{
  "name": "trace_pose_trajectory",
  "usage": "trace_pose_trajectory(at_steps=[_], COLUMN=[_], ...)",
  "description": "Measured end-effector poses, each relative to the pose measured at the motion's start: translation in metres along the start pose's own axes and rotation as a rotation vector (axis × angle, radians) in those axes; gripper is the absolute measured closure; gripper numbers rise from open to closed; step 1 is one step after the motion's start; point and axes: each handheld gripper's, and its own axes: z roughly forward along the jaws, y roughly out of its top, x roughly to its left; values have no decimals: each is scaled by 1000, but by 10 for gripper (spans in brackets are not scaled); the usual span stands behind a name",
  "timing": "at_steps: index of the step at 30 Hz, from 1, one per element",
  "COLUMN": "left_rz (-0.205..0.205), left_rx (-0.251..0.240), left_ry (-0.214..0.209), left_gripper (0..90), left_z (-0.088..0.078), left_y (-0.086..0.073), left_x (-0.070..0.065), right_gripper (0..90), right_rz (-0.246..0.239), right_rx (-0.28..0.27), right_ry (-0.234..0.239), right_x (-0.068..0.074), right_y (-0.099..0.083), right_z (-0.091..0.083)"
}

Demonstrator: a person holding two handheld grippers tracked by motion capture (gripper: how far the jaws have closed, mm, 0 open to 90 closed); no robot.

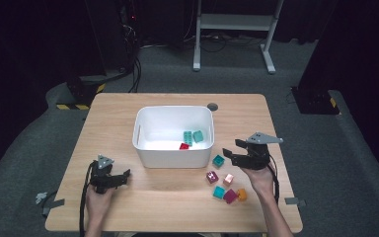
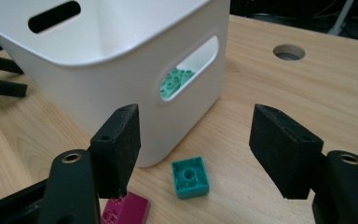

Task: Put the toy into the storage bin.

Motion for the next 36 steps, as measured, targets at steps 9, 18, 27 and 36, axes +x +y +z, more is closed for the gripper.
trace_pose_trajectory(at_steps=[9, 18, 27, 36], left_rz=[-4, -4, -3, 0], left_rx=[-3, -3, -2, 0], left_ry=[-1, -1, 0, 0], left_gripper=[146, 146, 146, 146], left_z=[0, 0, 0, 0], left_y=[0, 0, 0, 0], left_x=[0, 0, 0, 0], right_gripper=[372, 387, 399, 407], right_rz=[14, -33, -52, -54], right_rx=[50, 164, 224, 281], right_ry=[6, 17, 19, 28], right_x=[-4, -3, -7, -14], right_y=[-17, -26, -28, -31], right_z=[12, 35, 52, 65])
